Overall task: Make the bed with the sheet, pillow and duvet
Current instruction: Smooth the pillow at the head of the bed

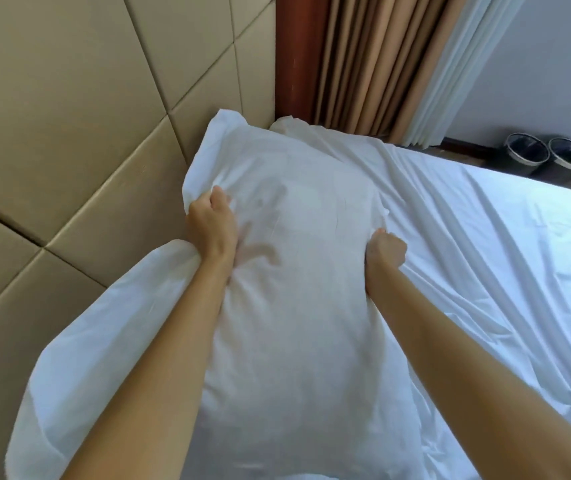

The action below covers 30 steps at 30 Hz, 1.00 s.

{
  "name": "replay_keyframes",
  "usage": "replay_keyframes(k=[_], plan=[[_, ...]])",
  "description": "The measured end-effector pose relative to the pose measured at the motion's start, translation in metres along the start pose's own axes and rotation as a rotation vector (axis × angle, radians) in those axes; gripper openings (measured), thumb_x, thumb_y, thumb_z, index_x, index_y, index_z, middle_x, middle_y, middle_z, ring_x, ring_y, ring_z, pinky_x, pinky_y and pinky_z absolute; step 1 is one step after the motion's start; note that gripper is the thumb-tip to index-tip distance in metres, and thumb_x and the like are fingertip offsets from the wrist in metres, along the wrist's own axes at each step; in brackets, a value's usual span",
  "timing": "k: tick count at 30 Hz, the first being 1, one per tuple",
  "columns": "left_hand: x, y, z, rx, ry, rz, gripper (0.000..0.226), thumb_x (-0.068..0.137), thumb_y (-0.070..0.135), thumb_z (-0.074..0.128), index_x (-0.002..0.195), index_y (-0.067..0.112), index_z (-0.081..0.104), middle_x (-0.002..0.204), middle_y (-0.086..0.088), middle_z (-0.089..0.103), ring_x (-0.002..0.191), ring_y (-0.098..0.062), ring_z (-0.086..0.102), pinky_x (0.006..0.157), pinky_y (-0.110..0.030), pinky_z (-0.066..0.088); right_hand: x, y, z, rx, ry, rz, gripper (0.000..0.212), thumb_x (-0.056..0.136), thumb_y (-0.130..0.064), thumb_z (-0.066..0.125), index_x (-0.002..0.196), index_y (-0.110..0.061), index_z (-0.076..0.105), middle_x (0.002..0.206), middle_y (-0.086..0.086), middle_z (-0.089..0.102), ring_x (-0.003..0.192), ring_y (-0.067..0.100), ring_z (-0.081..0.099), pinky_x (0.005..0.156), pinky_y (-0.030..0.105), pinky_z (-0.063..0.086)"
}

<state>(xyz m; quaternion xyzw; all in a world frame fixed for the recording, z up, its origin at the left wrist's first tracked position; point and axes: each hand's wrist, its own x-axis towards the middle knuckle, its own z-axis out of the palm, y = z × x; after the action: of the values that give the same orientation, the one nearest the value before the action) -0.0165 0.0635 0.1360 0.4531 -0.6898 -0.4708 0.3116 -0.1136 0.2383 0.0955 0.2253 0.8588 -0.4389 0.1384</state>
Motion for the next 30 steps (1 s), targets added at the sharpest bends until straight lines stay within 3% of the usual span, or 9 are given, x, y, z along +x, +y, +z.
replay_keyframes(k=[2,5,8,11,16,20,24,26,30], plan=[[-0.023,0.019,-0.007,-0.027,0.002,0.026,0.042,0.090,0.018,0.041,0.053,0.000,0.033,0.075,-0.033,0.051,0.061,-0.037,0.034,0.060,-0.039,0.030,-0.009,0.001,-0.028,0.032,0.031,-0.031,0.039,0.102,-0.017,0.028,0.123,0.005,0.053,0.129,0.019,0.055,0.120,0.032,0.050,0.087,0.030,0.041],[-0.061,0.051,-0.012,-0.051,0.014,0.086,0.042,0.093,0.016,0.040,0.056,-0.002,0.039,0.082,-0.034,0.055,0.075,-0.046,0.043,0.064,-0.042,0.036,-0.022,0.000,-0.079,0.068,0.057,-0.080,0.042,0.103,-0.019,0.026,0.125,0.005,0.052,0.132,0.019,0.053,0.123,0.032,0.048,0.098,0.033,0.035],[-0.103,0.085,-0.010,-0.082,-0.010,0.155,0.044,0.093,0.017,0.040,0.051,0.016,0.026,0.050,-0.004,0.033,0.051,-0.019,0.029,0.060,-0.035,0.030,-0.032,0.006,-0.142,0.101,0.142,-0.130,0.043,0.103,-0.021,0.025,0.127,0.004,0.051,0.134,0.018,0.052,0.125,0.030,0.045,0.098,0.031,0.032],[-0.157,0.119,0.000,-0.140,-0.052,0.206,0.045,0.092,0.014,0.040,0.050,0.018,0.023,0.049,0.003,0.024,0.052,-0.019,0.024,0.060,-0.030,0.023,-0.037,0.019,-0.213,0.212,0.222,-0.164,0.042,0.102,-0.019,0.028,0.122,0.008,0.054,0.129,0.019,0.055,0.121,0.031,0.048,0.092,0.026,0.032],[-0.277,0.159,0.026,-0.232,-0.147,0.272,0.047,0.094,0.012,0.040,0.050,0.018,0.022,0.049,0.004,0.023,0.048,-0.011,0.022,0.048,-0.027,0.019,-0.040,0.075,-0.344,0.335,0.356,-0.165,0.041,0.102,-0.022,0.033,0.123,0.005,0.055,0.133,0.020,0.053,0.125,0.034,0.046,0.098,0.031,0.032],[-0.389,0.174,0.057,-0.252,-0.218,0.288,0.048,0.094,0.012,0.040,0.049,0.016,0.024,0.049,0.003,0.026,0.047,-0.010,0.025,0.045,-0.021,0.023,-0.032,0.146,-0.445,0.433,0.474,-0.161,0.038,0.099,-0.021,0.040,0.116,0.005,0.062,0.126,0.020,0.059,0.118,0.036,0.051,0.096,0.034,0.038],[-0.499,0.177,0.095,-0.280,-0.275,0.271,0.048,0.094,0.012,0.041,0.047,0.015,0.030,0.049,0.002,0.033,0.051,-0.014,0.031,0.059,-0.032,0.030,-0.027,0.223,-0.541,0.469,0.557,-0.147,0.038,0.100,-0.021,0.038,0.119,0.004,0.060,0.127,0.021,0.058,0.120,0.035,0.050,0.092,0.029,0.033],[-0.554,0.180,0.111,-0.307,-0.310,0.241,0.044,0.094,0.011,0.041,0.051,0.007,0.042,0.053,0.001,0.044,0.055,-0.017,0.041,0.067,-0.037,0.040,-0.024,0.259,-0.584,0.506,0.576,-0.126,0.037,0.100,-0.021,0.040,0.119,0.001,0.061,0.128,0.017,0.059,0.120,0.032,0.050,0.086,0.027,0.031],[-0.638,0.189,0.144,-0.320,-0.356,0.203,0.037,0.094,0.014,0.040,0.079,-0.009,0.065,0.092,-0.013,0.070,0.090,-0.023,0.063,0.087,-0.036,0.047,-0.011,0.313,-0.659,0.613,0.604,-0.072,0.033,0.098,-0.022,0.044,0.113,0.000,0.064,0.123,0.015,0.062,0.116,0.029,0.053,0.083,0.030,0.036]])
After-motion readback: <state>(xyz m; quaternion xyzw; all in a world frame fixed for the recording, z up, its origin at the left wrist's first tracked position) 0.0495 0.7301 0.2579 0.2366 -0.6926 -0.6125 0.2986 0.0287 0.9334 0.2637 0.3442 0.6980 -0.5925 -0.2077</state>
